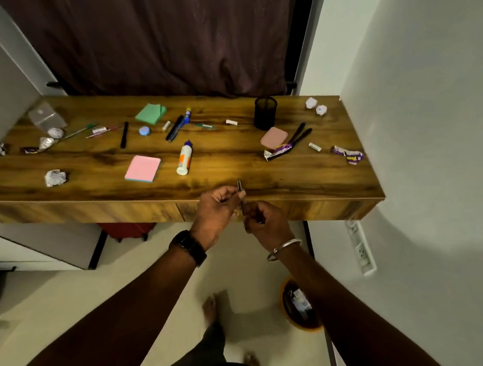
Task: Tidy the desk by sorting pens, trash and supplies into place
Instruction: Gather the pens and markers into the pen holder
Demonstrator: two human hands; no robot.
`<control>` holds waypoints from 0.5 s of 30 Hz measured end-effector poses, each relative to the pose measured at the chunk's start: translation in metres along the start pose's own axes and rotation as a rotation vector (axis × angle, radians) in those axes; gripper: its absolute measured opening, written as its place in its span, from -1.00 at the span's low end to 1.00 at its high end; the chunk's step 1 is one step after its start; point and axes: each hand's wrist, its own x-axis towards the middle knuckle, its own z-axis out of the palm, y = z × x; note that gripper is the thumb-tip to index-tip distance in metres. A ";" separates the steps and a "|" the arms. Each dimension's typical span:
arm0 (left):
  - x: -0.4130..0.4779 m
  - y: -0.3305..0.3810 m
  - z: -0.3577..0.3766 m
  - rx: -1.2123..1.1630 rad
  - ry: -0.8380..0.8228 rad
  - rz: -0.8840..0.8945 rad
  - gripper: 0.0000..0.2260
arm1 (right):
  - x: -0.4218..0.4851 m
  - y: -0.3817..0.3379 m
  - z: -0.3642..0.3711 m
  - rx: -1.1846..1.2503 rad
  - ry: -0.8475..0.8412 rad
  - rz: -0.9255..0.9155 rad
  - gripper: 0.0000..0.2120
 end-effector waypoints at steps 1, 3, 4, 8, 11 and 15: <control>0.009 0.000 0.002 -0.008 0.000 -0.004 -0.92 | 0.008 0.003 -0.001 0.006 0.009 0.006 -0.85; 0.029 0.000 0.005 -0.019 -0.005 -0.006 -0.89 | 0.026 0.007 -0.004 0.008 0.021 0.039 -0.82; 0.041 0.000 0.006 -0.025 -0.011 -0.006 -0.87 | 0.036 0.010 -0.006 0.000 0.033 0.062 -0.80; 0.098 0.000 0.013 -0.028 -0.061 -0.035 -0.85 | 0.081 0.026 -0.025 -0.068 0.138 0.120 -0.75; 0.138 0.001 0.021 0.045 -0.074 -0.022 -0.89 | 0.116 0.035 -0.042 -0.125 0.217 0.137 -0.85; 0.182 0.012 0.041 0.055 -0.153 -0.069 -0.92 | 0.163 0.052 -0.066 -0.136 0.351 0.282 -0.82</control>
